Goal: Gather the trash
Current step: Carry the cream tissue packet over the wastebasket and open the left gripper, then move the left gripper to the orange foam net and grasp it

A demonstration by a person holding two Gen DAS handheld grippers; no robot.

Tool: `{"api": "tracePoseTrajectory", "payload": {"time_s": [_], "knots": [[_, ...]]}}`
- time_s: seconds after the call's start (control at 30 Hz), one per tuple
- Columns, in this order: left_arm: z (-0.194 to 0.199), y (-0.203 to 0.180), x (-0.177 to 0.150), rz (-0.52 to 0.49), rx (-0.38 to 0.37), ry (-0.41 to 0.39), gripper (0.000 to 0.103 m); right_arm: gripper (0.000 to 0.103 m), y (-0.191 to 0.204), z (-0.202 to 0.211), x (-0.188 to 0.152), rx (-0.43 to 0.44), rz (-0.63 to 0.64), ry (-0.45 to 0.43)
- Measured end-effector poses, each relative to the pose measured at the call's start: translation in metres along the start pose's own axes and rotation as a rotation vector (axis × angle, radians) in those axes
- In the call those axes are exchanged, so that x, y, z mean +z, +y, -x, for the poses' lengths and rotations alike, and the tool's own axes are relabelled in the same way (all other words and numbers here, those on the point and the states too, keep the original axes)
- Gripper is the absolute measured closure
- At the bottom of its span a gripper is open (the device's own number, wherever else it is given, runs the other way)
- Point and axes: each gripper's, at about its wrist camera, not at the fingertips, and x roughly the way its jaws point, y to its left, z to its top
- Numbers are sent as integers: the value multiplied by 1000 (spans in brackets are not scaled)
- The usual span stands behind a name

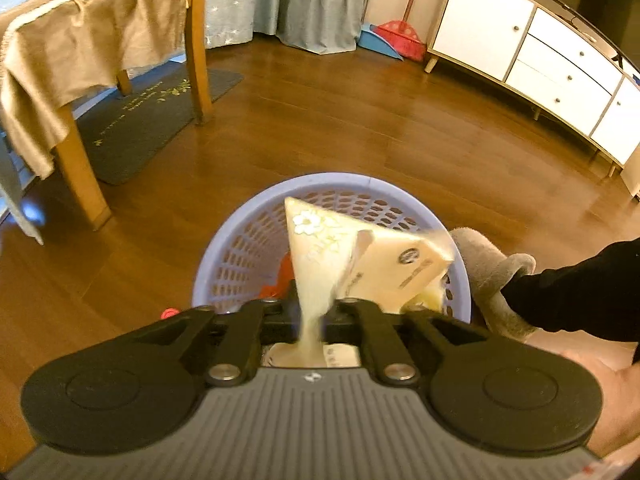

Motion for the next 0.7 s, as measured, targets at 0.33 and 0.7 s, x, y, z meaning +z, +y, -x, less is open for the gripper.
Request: {"api": "tracePoseTrajectory", "payload": {"time_s": [0.33, 0.7], "knots": [[16, 20, -12, 39, 56, -31, 41, 94, 0, -1, 0, -1, -2, 1], [62, 70, -89, 94, 217, 74, 21, 93, 0, -1, -1, -3, -4, 1]]}}
